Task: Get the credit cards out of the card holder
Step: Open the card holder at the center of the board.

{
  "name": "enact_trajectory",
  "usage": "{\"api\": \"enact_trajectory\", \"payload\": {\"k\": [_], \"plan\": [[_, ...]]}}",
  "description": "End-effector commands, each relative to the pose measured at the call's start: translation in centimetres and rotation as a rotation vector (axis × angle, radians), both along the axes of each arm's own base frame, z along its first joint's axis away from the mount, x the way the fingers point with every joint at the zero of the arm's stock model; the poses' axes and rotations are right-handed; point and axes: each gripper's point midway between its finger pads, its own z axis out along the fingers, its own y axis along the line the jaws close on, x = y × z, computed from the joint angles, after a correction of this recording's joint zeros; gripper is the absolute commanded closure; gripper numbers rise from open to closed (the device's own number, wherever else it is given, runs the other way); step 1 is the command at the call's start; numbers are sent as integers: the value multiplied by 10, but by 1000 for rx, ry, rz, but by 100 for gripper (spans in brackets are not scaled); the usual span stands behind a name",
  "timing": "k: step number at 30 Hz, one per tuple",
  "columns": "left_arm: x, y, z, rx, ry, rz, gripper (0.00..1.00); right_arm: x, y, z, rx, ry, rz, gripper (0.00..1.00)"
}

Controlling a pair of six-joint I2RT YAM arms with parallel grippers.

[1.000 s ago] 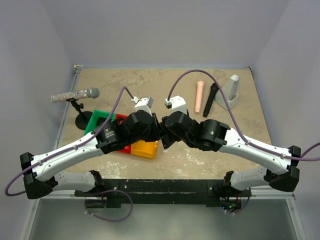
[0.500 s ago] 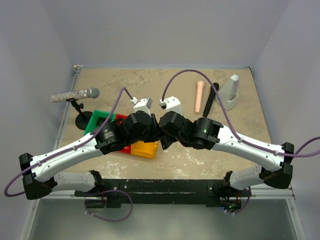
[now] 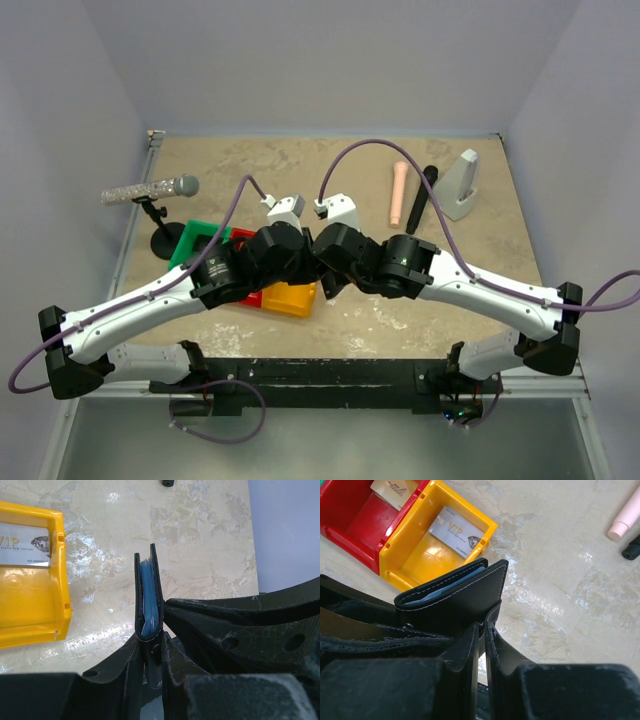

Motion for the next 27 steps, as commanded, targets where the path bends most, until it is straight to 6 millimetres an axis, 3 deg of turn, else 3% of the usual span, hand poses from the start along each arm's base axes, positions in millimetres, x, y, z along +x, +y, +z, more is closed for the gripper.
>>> {"api": "enact_trajectory", "payload": {"k": [1, 6, 27], "plan": [[-6, -9, 51, -187, -56, -34, 100, 5, -18, -7, -89, -4, -41, 91], [-6, -8, 50, -186, -57, -28, 100, 4, -19, -7, -88, 1, -41, 100], [-1, 4, 38, -149, -70, 18, 100, -4, -45, -4, 9, 7, -108, 100]]}}
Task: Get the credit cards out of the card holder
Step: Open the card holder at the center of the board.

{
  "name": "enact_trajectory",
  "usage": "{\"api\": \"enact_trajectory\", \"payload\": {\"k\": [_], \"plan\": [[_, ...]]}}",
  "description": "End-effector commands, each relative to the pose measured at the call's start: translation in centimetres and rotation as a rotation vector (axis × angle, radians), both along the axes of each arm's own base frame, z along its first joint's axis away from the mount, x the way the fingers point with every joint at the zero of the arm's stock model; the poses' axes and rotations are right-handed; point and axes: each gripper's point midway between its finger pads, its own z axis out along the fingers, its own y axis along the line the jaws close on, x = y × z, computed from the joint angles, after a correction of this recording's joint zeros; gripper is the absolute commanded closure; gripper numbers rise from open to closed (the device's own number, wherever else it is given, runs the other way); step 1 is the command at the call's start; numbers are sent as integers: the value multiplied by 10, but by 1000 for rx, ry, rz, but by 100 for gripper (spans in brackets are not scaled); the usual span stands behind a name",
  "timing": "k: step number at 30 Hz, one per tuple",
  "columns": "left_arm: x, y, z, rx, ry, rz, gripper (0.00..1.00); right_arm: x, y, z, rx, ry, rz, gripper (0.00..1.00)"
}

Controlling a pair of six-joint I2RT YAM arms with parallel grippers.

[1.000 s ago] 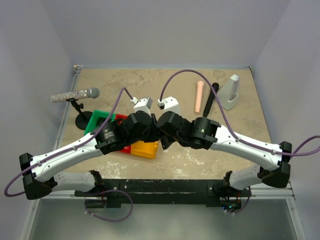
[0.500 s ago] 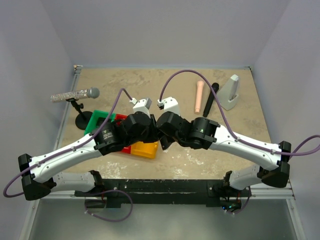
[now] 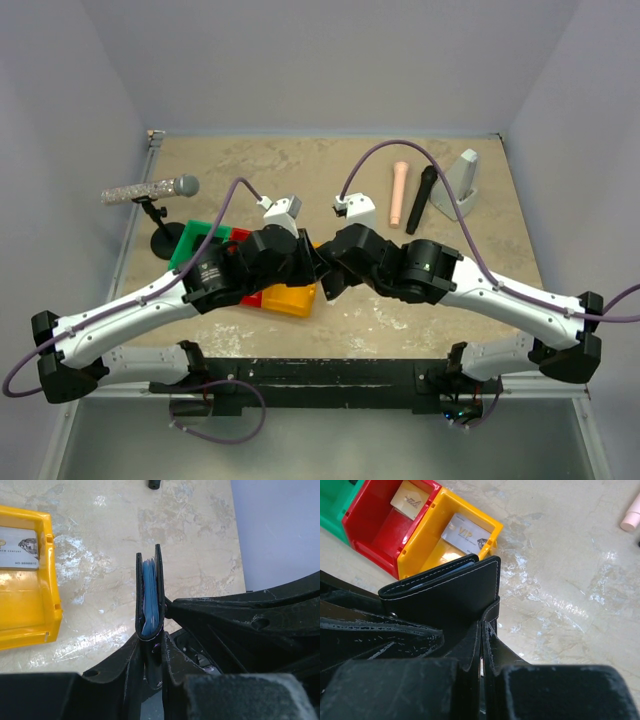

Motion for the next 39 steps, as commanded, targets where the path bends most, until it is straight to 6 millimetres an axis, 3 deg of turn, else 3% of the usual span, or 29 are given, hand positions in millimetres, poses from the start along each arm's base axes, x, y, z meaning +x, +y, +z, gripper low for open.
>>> {"api": "enact_trajectory", "payload": {"k": [1, 15, 19, 23, 26, 30, 33, 36, 39], "plan": [[2, 2, 30, -100, -47, 26, 100, 4, -37, -14, -114, 2, -71, 100], [7, 11, 25, -67, -95, 42, 100, 0, -43, -7, -41, -4, -57, 100], [7, 12, 18, -55, -212, -71, 100, -6, -57, 5, 1, -29, -46, 72], [1, 4, 14, -188, -340, -223, 100, -16, -63, 20, 88, -72, 25, 62], [-1, 10, 24, -321, -436, -286, 100, -34, -43, 36, 234, -120, 216, 56], [-10, 14, 33, -377, -540, -400, 100, -82, -15, 60, 457, -125, 538, 55], [-37, 6, 53, -479, -647, -586, 100, -98, -15, 68, 486, -110, 618, 56], [-57, -1, 60, -569, -671, -744, 100, -107, -12, 70, 525, -107, 665, 56], [-61, -7, 59, -663, -630, -842, 100, -109, -12, 73, 547, -108, 675, 57]]}}
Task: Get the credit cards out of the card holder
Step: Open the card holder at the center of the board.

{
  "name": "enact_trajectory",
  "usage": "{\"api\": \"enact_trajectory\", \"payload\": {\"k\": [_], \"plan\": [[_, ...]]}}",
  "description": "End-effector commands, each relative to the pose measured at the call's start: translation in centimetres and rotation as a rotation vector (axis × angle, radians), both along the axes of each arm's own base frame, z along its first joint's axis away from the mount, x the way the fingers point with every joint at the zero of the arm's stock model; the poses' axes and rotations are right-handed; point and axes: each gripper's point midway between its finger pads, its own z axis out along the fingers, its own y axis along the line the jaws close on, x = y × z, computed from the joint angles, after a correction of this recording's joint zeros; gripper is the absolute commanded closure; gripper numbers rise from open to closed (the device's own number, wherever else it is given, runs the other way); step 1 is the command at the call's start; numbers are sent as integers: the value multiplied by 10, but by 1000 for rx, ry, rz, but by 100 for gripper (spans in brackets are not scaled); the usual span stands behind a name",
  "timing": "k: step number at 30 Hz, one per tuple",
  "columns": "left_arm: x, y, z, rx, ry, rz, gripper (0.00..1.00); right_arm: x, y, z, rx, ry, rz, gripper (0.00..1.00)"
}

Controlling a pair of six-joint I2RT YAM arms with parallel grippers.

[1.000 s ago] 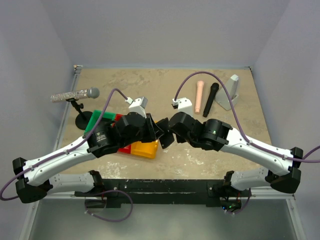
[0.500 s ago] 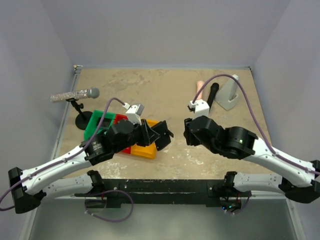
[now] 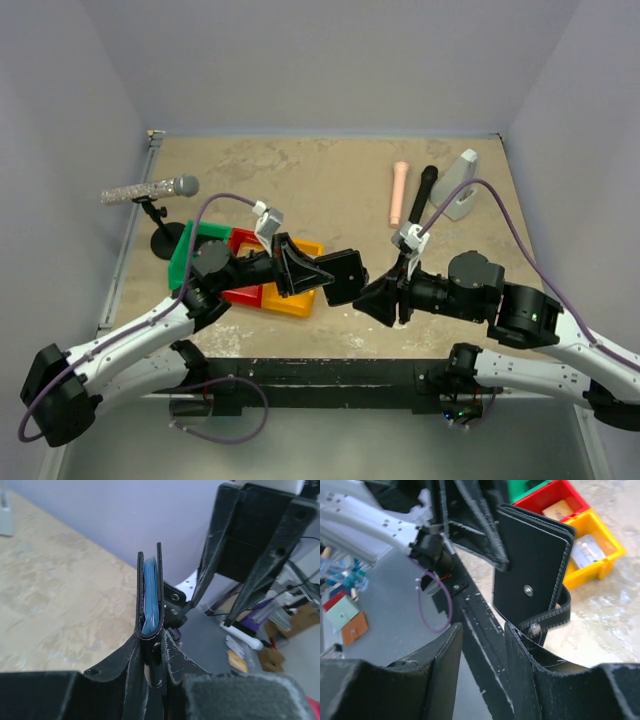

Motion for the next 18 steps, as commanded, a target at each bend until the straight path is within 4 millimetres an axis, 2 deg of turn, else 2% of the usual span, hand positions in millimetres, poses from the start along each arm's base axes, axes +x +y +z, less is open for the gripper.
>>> {"api": "enact_trajectory", "payload": {"k": [1, 8, 10, 15, 18], "plan": [[-30, -4, 34, -182, -128, -284, 100, -14, 12, 18, 76, -24, 107, 57], [-34, -9, 35, -215, -111, -389, 100, -4, 5, 3, -23, 10, 39, 62], [-36, -8, 35, -211, -120, -405, 100, 1, -3, -4, -54, 8, -7, 64], [-40, -4, 34, -212, -127, -432, 100, 12, -25, -9, -49, -19, -111, 66], [-47, -1, 38, -237, -131, -476, 100, 14, -31, -10, -43, -25, -138, 67]]}}
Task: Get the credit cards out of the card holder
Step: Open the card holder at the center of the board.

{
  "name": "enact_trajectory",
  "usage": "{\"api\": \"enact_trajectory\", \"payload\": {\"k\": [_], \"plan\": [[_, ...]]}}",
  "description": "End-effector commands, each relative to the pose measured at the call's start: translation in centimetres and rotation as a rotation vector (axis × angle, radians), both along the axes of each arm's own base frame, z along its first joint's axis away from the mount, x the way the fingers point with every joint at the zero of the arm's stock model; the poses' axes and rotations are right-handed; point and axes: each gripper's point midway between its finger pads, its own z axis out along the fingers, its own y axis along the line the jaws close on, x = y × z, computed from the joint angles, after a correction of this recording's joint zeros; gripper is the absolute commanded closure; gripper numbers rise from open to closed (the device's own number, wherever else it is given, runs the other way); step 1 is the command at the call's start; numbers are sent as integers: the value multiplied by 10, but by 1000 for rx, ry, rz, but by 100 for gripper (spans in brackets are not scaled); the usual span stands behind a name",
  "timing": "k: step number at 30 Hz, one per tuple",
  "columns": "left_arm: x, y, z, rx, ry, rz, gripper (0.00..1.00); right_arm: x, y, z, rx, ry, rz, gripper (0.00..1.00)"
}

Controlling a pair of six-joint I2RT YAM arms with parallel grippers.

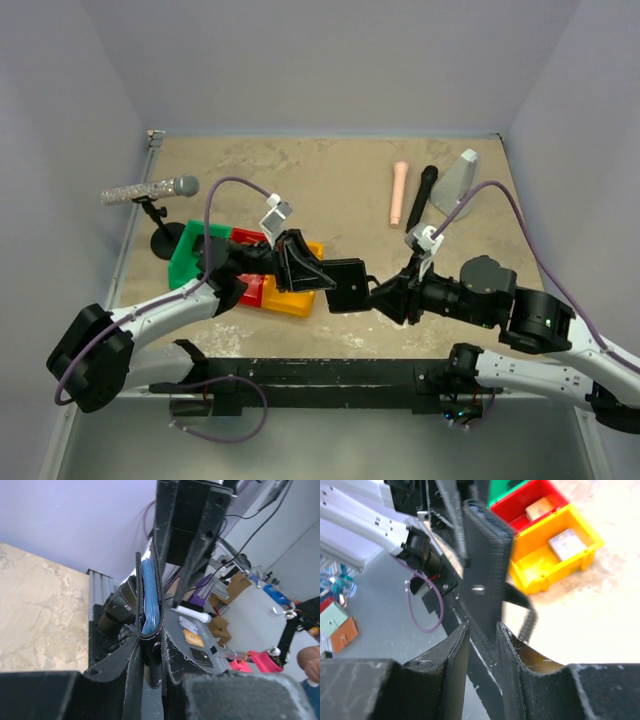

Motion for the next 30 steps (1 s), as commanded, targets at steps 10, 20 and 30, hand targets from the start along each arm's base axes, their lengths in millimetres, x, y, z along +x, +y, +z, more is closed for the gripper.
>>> {"api": "enact_trajectory", "payload": {"k": [10, 20, 30], "plan": [[-33, 17, 27, -135, -115, -168, 100, 3, -13, 15, 75, -24, -53, 59], [-40, 23, 39, -163, -138, -170, 100, 2, -1, 15, 104, 15, -38, 52], [-47, 27, 42, -165, -151, -182, 100, 7, -13, 30, 205, 5, -96, 50]]}}
